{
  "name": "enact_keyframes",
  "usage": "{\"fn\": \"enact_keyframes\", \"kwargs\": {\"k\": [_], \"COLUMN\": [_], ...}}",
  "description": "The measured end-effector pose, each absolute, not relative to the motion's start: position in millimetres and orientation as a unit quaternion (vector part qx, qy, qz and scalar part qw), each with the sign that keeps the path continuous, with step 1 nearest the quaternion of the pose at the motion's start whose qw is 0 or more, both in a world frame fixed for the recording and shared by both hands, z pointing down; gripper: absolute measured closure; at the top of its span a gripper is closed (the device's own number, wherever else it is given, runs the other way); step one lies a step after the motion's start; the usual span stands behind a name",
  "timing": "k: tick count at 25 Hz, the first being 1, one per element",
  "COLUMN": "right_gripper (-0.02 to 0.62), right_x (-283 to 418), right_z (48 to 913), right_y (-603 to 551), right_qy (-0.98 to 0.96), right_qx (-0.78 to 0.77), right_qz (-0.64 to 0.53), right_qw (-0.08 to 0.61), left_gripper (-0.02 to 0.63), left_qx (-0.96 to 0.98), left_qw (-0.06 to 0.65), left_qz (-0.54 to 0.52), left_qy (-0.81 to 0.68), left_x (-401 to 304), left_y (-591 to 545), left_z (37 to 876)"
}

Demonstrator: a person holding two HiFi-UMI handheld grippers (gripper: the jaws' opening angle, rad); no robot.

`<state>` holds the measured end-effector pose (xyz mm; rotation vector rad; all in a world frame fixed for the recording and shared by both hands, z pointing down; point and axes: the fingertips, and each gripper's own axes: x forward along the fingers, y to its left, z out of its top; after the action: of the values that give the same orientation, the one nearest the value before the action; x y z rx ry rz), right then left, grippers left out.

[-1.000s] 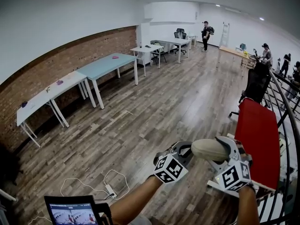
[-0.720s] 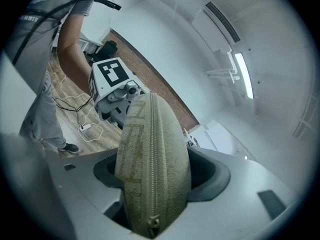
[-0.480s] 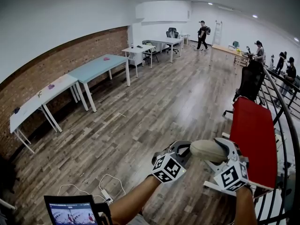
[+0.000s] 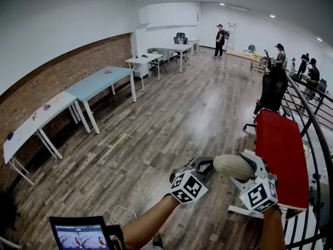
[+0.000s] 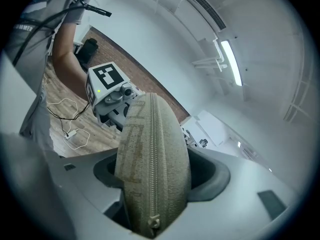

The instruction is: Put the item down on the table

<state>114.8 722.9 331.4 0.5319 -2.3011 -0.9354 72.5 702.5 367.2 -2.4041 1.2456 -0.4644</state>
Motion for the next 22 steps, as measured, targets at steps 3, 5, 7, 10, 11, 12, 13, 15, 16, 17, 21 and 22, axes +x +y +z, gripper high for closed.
{"fn": "enact_keyframes", "kwargs": {"k": [3,5,7,10,11,12,13,15,16,17,21,22], "right_gripper": [0.291,0.291,0.291,0.291,0.291,0.291,0.291,0.291,0.291,0.291,0.290,0.291], "right_x": [94,82,68,45,37,30,24,17,17,20,18,17], "right_z": [330,331,334,339,340,341,342,348,354,359,355,353], "right_y": [709,701,694,690,690,689,687,673,660,646,628,626], "right_qy": [-0.864,-0.863,-0.861,-0.860,-0.860,-0.859,-0.859,-0.859,-0.859,-0.859,-0.861,-0.863], "right_qx": [0.210,0.218,0.223,0.223,0.224,0.225,0.225,0.223,0.221,0.218,0.213,0.210], "right_qz": [-0.348,-0.346,-0.345,-0.343,-0.343,-0.343,-0.343,-0.344,-0.345,-0.345,-0.344,-0.344], "right_qw": [0.297,0.298,0.300,0.303,0.304,0.305,0.305,0.306,0.307,0.309,0.307,0.305], "left_gripper": [0.604,0.604,0.604,0.604,0.604,0.604,0.604,0.604,0.604,0.604,0.604,0.604], "left_qx": [-0.861,-0.864,-0.866,-0.870,-0.871,-0.872,-0.873,-0.873,-0.873,-0.873,-0.870,-0.869], "left_qw": [0.200,0.201,0.202,0.201,0.200,0.199,0.198,0.194,0.193,0.192,0.186,0.184], "left_qz": [-0.164,-0.162,-0.159,-0.155,-0.153,-0.152,-0.150,-0.148,-0.148,-0.149,-0.152,-0.154], "left_qy": [0.437,0.433,0.429,0.423,0.422,0.421,0.421,0.422,0.422,0.423,0.430,0.433], "left_x": [51,38,24,4,-3,-9,-14,-20,-20,-18,-21,-22], "left_y": [690,682,674,669,667,666,663,647,635,621,606,605], "left_z": [365,367,370,374,375,376,377,384,389,394,392,390]}}
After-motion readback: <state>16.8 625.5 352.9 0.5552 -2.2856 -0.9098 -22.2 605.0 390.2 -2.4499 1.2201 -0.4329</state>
